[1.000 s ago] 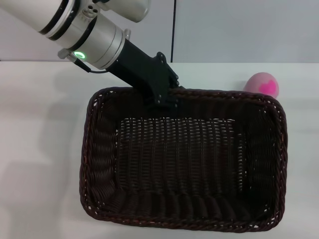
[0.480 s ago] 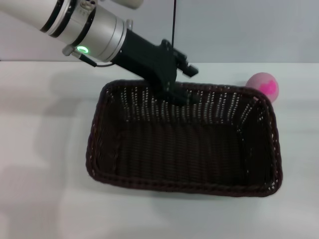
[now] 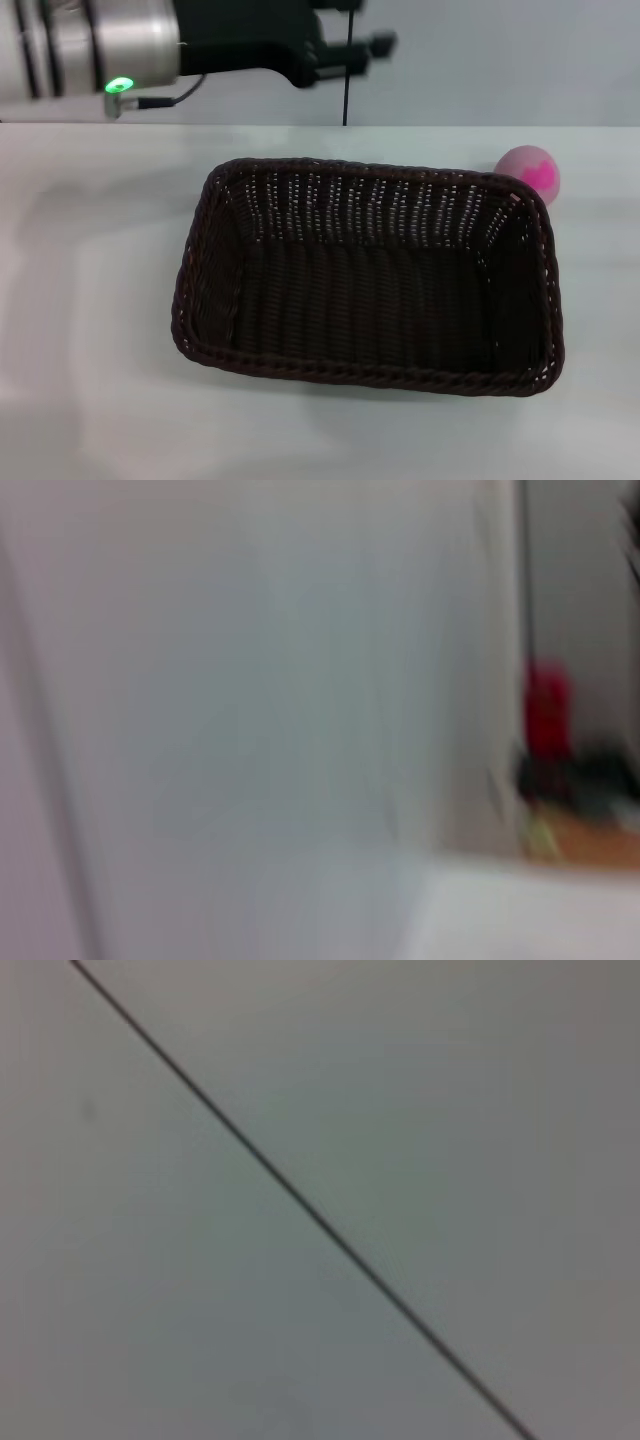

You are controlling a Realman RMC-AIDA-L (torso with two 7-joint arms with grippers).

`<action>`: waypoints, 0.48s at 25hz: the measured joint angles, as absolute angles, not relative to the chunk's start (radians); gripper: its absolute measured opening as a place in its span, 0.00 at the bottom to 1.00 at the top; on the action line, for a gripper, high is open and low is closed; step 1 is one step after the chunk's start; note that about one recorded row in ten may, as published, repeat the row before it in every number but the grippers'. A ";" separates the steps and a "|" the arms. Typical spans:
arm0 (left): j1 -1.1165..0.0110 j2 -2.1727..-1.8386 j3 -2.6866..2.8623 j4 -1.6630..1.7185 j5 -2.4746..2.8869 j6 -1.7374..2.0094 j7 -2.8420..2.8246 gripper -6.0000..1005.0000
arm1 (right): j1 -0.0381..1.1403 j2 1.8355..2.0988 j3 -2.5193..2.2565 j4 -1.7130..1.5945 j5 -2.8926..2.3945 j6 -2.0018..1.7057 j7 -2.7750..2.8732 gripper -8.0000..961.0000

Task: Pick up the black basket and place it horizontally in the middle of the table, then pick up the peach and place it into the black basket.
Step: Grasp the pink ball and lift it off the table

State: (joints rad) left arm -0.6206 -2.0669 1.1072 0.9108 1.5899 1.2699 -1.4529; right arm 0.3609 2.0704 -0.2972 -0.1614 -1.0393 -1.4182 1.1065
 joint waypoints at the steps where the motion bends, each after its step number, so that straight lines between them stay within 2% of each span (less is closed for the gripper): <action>1: -0.593 -2.067 1.106 0.882 1.498 1.262 -1.407 0.61 | 0.358 2.070 -0.314 -0.178 -1.040 -1.428 1.131 0.58; 2: -0.540 -2.067 1.105 0.808 1.304 1.260 -1.304 0.61 | 0.349 2.068 -0.358 -0.232 -1.041 -1.467 1.197 0.58; 6: -0.482 -2.066 1.107 0.668 1.039 1.308 -1.152 0.61 | 0.335 2.061 -0.424 -0.337 -1.064 -1.529 1.272 0.58; 7: -0.470 -2.066 1.108 0.627 0.972 1.333 -1.112 0.61 | 0.332 2.044 -0.462 -0.429 -1.132 -1.558 1.341 0.58; 8: -0.462 -2.067 1.108 0.590 0.921 1.360 -1.079 0.61 | 0.332 2.044 -0.462 -0.429 -1.132 -1.558 1.341 0.58; 9: -0.455 -2.067 1.106 0.548 0.876 1.386 -1.046 0.60 | 0.333 2.031 -0.476 -0.478 -1.179 -1.567 1.391 0.58; 12: -0.436 -2.069 1.105 0.410 0.755 1.480 -0.944 0.60 | 0.361 1.986 -0.489 -0.703 -1.440 -1.570 1.640 0.58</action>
State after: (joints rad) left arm -0.4360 -2.0692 1.1047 0.4098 0.7546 1.4796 -0.9445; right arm 0.3609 1.9857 -0.4895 -0.7034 -1.4404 -1.5699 1.6396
